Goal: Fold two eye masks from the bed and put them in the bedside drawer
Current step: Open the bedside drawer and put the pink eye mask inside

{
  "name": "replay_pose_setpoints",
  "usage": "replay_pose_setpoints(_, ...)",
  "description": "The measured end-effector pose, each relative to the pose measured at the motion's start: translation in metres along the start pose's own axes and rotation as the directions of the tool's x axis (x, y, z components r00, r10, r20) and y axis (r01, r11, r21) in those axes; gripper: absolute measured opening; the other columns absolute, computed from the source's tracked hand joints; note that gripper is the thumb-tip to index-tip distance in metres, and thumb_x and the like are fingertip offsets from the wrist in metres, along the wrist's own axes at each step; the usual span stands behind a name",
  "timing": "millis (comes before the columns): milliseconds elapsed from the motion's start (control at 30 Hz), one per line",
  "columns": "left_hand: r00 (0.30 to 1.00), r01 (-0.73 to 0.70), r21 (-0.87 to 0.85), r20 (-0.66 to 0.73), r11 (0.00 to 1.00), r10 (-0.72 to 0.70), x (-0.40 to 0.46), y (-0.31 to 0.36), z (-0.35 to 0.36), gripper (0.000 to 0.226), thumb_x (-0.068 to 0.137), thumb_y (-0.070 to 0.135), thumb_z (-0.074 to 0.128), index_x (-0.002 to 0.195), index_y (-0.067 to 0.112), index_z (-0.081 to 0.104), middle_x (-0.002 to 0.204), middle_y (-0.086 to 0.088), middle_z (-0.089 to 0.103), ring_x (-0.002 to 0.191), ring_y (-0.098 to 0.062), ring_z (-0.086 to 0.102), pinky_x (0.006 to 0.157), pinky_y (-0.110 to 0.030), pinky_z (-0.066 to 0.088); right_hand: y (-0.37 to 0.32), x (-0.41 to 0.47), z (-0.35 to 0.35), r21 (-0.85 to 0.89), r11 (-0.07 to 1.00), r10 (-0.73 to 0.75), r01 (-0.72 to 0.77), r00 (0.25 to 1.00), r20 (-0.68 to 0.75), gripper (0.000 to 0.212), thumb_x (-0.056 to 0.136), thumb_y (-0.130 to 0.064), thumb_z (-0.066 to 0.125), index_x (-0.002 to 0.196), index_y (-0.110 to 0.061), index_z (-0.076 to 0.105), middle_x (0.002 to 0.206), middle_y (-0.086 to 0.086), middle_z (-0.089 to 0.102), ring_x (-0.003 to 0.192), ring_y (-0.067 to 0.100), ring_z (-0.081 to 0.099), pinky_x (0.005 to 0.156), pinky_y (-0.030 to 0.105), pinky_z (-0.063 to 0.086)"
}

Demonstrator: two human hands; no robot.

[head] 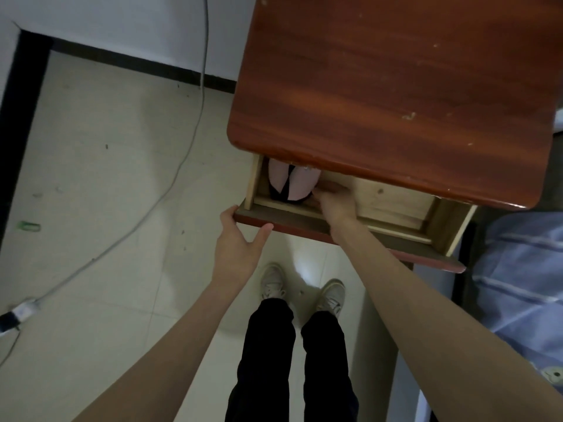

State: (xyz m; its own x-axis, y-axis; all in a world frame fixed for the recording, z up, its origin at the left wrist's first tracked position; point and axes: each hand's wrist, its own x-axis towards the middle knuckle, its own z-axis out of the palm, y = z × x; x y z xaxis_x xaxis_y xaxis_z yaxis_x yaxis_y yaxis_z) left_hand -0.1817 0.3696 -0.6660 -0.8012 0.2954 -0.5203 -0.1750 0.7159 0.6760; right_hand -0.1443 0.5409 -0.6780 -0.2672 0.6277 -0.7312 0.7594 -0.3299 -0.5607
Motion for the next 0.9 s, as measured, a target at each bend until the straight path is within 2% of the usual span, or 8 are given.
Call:
replay_pose_setpoints(133, 0.992, 0.030, 0.139, 0.121, 0.990, -0.047, -0.001, 0.018, -0.013, 0.055, 0.086, 0.030, 0.055, 0.131, 0.010, 0.029, 0.124, -0.012, 0.052, 0.094, -0.014, 0.045, 0.070, -0.015, 0.030, 0.003, -0.038, -0.020, -0.110, 0.989, -0.099, 0.101, 0.995, 0.025, 0.038, 0.089, -0.019, 0.046, 0.124, -0.006, 0.051, 0.127, 0.015, 0.057, 0.113, 0.030, 0.052, 0.089, 0.029, 0.038)
replay_pose_setpoints(200, 0.982, -0.029, 0.227, 0.190, 0.974, -0.015, -0.003, 0.035, -0.027, 0.051, 0.088, 0.027, 0.053, 0.131, 0.006, 0.033, 0.132, -0.016, 0.047, 0.110, -0.023, 0.046, 0.078, -0.018, 0.030, 0.003, -0.065, -0.036, -0.225, 0.954, -0.183, 0.199, 0.979, 0.090, 0.046, 0.090, -0.024, 0.048, 0.133, -0.010, 0.041, 0.134, 0.014, 0.053, 0.120, 0.029, 0.049, 0.092, 0.027, 0.037)
replay_pose_setpoints(367, 0.885, -0.386, 0.248, 0.371, 0.888, 0.281, -0.035, 0.117, -0.078, 0.049, 0.089, 0.028, 0.051, 0.133, 0.014, 0.035, 0.139, -0.010, 0.044, 0.116, -0.014, 0.041, 0.078, -0.004, 0.021, -0.005, -0.146, -0.112, -0.632, 0.607, -0.443, 0.483, 0.865, 0.236, 0.066, 0.090, -0.043, 0.044, 0.145, -0.024, 0.013, 0.155, 0.005, 0.023, 0.141, 0.023, 0.022, 0.116, 0.048, 0.019)
replay_pose_setpoints(433, 0.790, -0.570, 0.224, 0.413, 0.791, 0.452, -0.055, 0.157, -0.092, 0.050, 0.089, 0.027, 0.051, 0.134, 0.014, 0.034, 0.141, -0.009, 0.040, 0.124, -0.014, 0.036, 0.093, -0.005, 0.019, -0.016, -0.178, -0.148, -0.701, 0.545, -0.497, 0.461, 0.850, 0.173, 0.067, 0.089, -0.049, 0.040, 0.145, -0.029, 0.008, 0.157, 0.001, 0.017, 0.144, 0.020, 0.014, 0.117, 0.049, 0.009)
replay_pose_setpoints(500, 0.712, -0.686, 0.282, 0.452, 0.671, 0.537, -0.075, 0.198, -0.098, 0.053, 0.090, 0.034, 0.046, 0.137, 0.016, 0.030, 0.149, -0.010, 0.030, 0.136, -0.022, 0.025, 0.113, -0.030, 0.018, -0.028, -0.211, -0.185, -0.721, 0.560, -0.551, 0.408, 0.833, 0.043, 0.069, 0.088, -0.049, 0.041, 0.145, -0.030, 0.007, 0.157, -0.001, 0.014, 0.144, 0.019, 0.010, 0.116, 0.048, 0.006)
replay_pose_setpoints(567, 0.625, -0.780, 0.358, 0.491, 0.513, 0.607, -0.095, 0.239, -0.097, 0.055, 0.090, 0.042, 0.039, 0.139, 0.023, 0.024, 0.153, -0.007, 0.022, 0.141, -0.025, 0.014, 0.116, -0.047, 0.014, -0.036, -0.245, -0.219, -0.738, 0.584, -0.593, 0.339, 0.798, -0.102, 0.072, 0.086, -0.049, 0.044, 0.145, -0.031, 0.007, 0.157, 0.000, 0.013, 0.145, 0.020, 0.010, 0.116, 0.049, 0.006)
replay_pose_setpoints(733, 0.327, -0.942, 0.266, 0.574, 0.207, 0.751, -0.170, 0.333, -0.076, 0.054, 0.090, 0.043, 0.036, 0.140, 0.025, 0.022, 0.154, -0.005, 0.021, 0.142, -0.024, 0.010, 0.113, -0.049, 0.010, -0.034, -0.333, -0.299, -0.699, 0.680, -0.615, 0.222, 0.691, -0.379, 0.070, 0.086, -0.052, 0.042, 0.145, -0.029, 0.010, 0.157, 0.002, 0.014, 0.145, 0.022, 0.010, 0.115, 0.053, 0.007)
replay_pose_setpoints(900, -0.004, -0.996, 0.066, 0.668, -0.065, 0.744, -0.277, 0.385, -0.040, 0.055, 0.091, 0.047, 0.032, 0.141, 0.031, 0.014, 0.155, 0.000, 0.015, 0.142, -0.018, 0.005, 0.115, -0.043, 0.006, 0.010, -0.430, -0.362, -0.605, 0.790, -0.552, 0.099, 0.543, -0.632, 0.070, 0.086, -0.055, 0.037, 0.145, -0.030, 0.008, 0.158, 0.003, 0.011, 0.145, 0.023, 0.008, 0.115, 0.052, 0.006)
